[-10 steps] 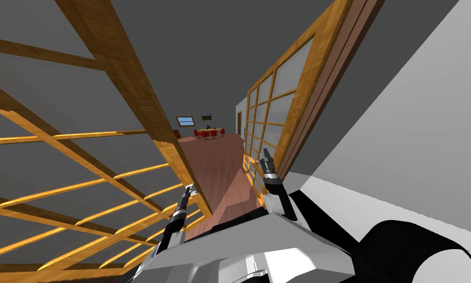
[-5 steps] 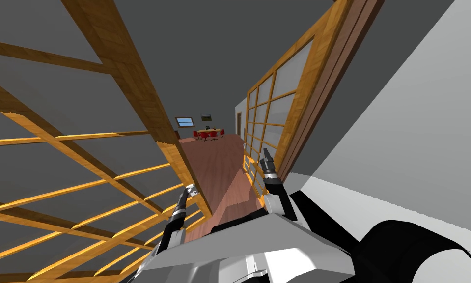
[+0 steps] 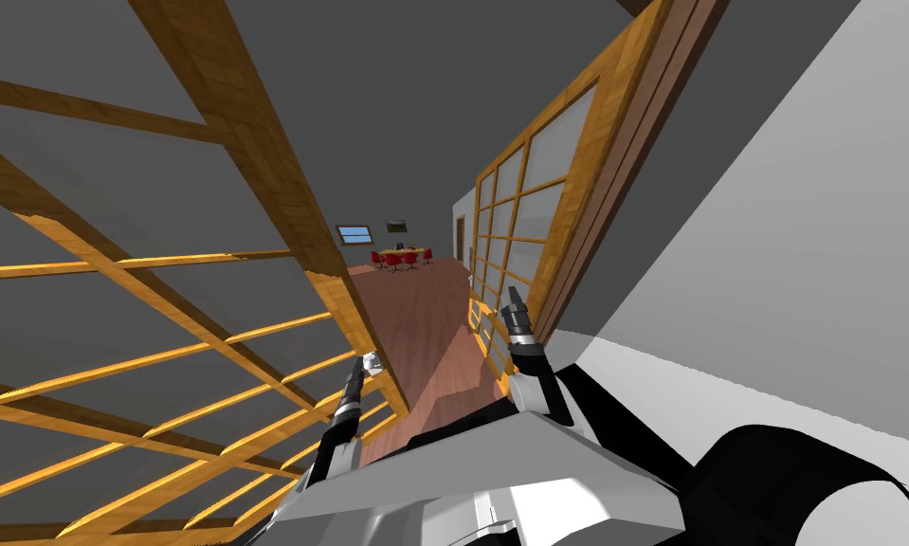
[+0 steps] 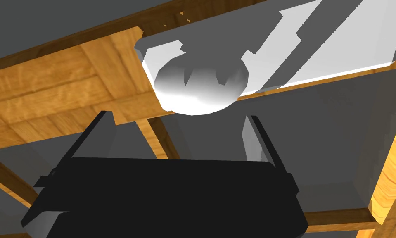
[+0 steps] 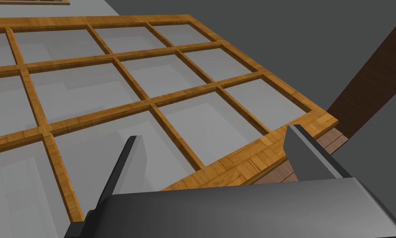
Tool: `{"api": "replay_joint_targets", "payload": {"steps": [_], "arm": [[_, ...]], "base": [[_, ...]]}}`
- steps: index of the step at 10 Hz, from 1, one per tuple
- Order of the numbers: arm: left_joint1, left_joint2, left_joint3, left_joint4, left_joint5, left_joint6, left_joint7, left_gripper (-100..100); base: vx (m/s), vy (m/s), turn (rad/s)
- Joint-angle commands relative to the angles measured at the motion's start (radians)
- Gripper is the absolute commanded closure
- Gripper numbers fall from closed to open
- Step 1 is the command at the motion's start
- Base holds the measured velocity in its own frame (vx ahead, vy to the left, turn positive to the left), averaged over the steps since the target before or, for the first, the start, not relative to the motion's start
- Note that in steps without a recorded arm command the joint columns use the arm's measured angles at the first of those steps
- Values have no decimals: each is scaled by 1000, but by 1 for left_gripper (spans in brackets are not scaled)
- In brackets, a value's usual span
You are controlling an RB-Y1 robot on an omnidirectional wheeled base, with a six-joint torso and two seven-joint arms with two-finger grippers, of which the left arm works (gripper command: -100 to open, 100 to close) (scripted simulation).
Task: Push the door open
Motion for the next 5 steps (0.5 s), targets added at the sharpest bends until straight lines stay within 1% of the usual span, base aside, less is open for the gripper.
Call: {"api": "replay_joint_targets", "payload": {"steps": [1,2,3,4,5], "arm": [[0,-4,-2,-3,8,1,45,-100],[0,-9,-4,-5,17,2,74,-100],[0,-9,-4,-5,17,2,83,-100],[-1,-14,-6,-7,25,2,122,-100],[-1,-19,-8,-9,34,3,147,-100]], "base": [[-24,5,-15],[-35,13,-27],[-23,12,-18],[-22,11,-24],[-43,22,-35]]}}
